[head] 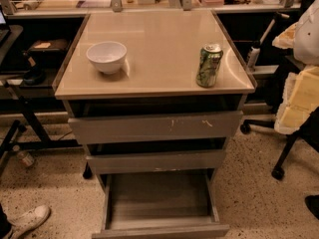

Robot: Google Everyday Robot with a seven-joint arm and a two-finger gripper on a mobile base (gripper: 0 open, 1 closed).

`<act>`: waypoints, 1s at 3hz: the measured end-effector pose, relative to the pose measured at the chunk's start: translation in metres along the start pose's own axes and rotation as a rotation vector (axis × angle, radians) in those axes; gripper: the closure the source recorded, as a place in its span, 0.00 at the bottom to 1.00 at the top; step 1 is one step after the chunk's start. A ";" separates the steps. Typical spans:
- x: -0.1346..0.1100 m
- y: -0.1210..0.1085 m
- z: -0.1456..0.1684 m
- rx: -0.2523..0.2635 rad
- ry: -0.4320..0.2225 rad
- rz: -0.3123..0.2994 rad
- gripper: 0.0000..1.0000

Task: Close bottom drawer

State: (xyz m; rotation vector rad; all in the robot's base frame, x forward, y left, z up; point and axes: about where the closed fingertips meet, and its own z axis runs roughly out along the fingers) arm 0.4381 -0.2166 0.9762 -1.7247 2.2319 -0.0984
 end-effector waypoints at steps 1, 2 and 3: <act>0.000 0.000 0.000 0.000 0.000 0.000 0.00; 0.000 0.000 0.000 0.000 0.000 0.000 0.18; 0.000 0.000 0.000 0.000 0.000 0.000 0.42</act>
Offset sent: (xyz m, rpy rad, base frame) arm 0.0000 0.0000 0.0000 0.0000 0.0000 0.0000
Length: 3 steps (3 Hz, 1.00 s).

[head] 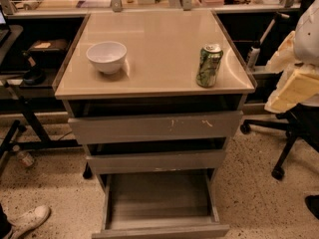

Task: Close bottom drawer

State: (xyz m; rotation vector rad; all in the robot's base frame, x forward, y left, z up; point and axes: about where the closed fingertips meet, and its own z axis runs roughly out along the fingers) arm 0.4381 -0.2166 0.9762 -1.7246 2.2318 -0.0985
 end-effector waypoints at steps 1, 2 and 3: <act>0.000 0.000 0.000 0.000 0.000 0.000 0.64; 0.000 0.000 0.000 0.000 0.000 0.000 0.88; 0.000 0.000 0.000 0.000 0.000 0.000 1.00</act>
Offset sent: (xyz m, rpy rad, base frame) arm 0.0000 0.0000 0.0000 0.0000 0.0000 0.0000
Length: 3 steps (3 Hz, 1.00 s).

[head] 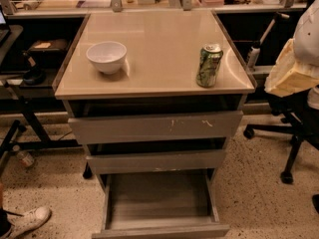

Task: Close bottom drawer

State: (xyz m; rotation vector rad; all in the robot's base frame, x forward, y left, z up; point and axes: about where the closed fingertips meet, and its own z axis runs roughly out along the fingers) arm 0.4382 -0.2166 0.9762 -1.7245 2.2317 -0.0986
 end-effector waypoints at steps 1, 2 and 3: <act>0.010 0.020 0.024 -0.034 0.005 0.009 1.00; 0.020 0.055 0.070 -0.068 0.001 0.020 1.00; 0.031 0.094 0.140 -0.137 0.008 0.032 1.00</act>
Offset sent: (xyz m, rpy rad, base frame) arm -0.0973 0.0116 -0.2555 0.0070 0.2989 -0.0092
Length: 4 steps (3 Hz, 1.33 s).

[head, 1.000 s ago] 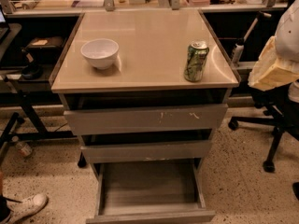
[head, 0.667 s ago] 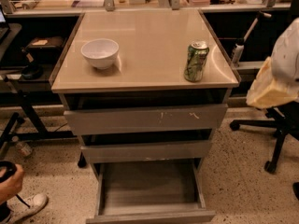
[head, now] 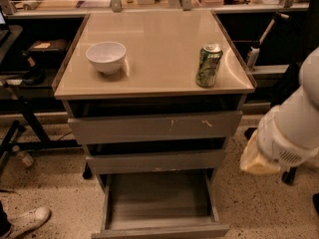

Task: Close bottom drawer

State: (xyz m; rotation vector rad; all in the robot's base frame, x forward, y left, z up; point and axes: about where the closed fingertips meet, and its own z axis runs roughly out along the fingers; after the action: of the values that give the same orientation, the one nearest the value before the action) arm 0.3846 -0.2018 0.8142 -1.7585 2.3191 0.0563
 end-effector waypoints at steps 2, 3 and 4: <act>0.014 0.026 0.030 -0.063 0.029 0.005 1.00; 0.020 0.041 0.071 -0.107 0.016 0.047 1.00; 0.035 0.063 0.144 -0.163 0.033 0.105 1.00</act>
Offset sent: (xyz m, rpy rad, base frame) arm -0.0205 -0.0015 -0.0305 -0.0145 0.0604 0.0055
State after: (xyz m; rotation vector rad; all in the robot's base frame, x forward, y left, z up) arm 0.3384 -0.1926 0.6600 -1.7205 2.4925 0.2421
